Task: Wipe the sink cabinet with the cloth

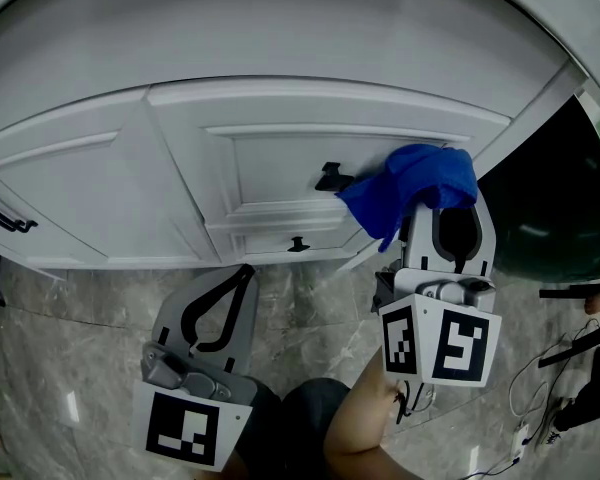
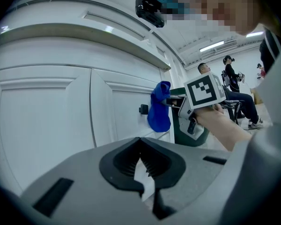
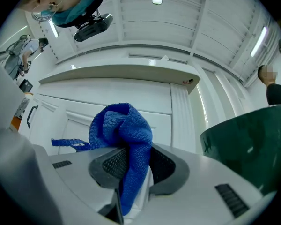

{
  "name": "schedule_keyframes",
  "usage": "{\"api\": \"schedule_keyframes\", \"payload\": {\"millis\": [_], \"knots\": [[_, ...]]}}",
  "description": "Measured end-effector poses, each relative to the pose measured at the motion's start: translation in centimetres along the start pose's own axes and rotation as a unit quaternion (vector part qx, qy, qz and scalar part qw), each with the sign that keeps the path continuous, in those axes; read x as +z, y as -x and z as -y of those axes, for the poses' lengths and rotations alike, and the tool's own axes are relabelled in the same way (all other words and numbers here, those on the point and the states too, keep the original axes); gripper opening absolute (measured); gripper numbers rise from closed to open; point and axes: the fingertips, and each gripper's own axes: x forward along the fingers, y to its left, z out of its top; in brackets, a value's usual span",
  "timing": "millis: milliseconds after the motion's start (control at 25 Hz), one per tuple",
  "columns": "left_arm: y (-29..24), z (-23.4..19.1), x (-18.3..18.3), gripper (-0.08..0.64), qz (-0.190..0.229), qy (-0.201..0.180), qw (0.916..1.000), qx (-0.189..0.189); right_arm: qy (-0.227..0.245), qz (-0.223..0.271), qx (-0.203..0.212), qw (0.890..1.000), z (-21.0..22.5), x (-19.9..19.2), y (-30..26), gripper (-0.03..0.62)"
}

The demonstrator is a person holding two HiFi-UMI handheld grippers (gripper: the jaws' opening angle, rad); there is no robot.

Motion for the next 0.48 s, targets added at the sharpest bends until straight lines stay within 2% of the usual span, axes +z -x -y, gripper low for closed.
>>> {"api": "schedule_keyframes", "payload": {"millis": [320,480], "knots": [[0.0,-0.2,-0.2,0.002,-0.001,0.006,1.0,0.002,0.012,-0.007,-0.003,1.0,0.1,0.0,0.1,0.115],[-0.1,-0.3,-0.3,0.002,-0.003,0.01,0.9999,0.004,0.036,-0.013,-0.045,0.998,2.0,-0.1,0.7,0.115]]}}
